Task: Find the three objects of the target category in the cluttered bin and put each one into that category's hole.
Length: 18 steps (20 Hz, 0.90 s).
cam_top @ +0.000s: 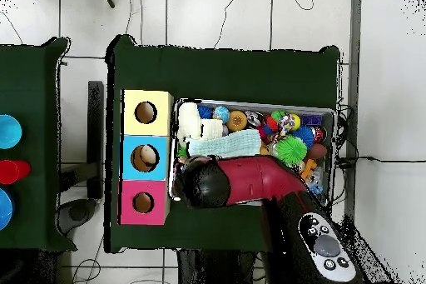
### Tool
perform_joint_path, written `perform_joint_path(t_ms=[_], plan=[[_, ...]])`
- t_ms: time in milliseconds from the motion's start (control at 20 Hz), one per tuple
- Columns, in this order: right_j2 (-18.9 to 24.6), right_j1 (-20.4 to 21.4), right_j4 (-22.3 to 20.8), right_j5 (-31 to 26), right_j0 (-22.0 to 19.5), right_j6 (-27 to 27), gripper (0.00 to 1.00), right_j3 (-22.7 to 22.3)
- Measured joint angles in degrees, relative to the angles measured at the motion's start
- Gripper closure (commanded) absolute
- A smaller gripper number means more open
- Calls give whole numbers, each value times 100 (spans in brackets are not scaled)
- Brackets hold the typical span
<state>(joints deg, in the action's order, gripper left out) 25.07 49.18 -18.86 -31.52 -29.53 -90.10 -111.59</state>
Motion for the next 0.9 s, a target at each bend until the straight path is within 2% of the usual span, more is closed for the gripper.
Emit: perform_joint_path(t_ms=[400,900], plan=[[-60,-195,3,642,88,0,0,-144],[-201,-327,6,1151,211,0,0,-488]])
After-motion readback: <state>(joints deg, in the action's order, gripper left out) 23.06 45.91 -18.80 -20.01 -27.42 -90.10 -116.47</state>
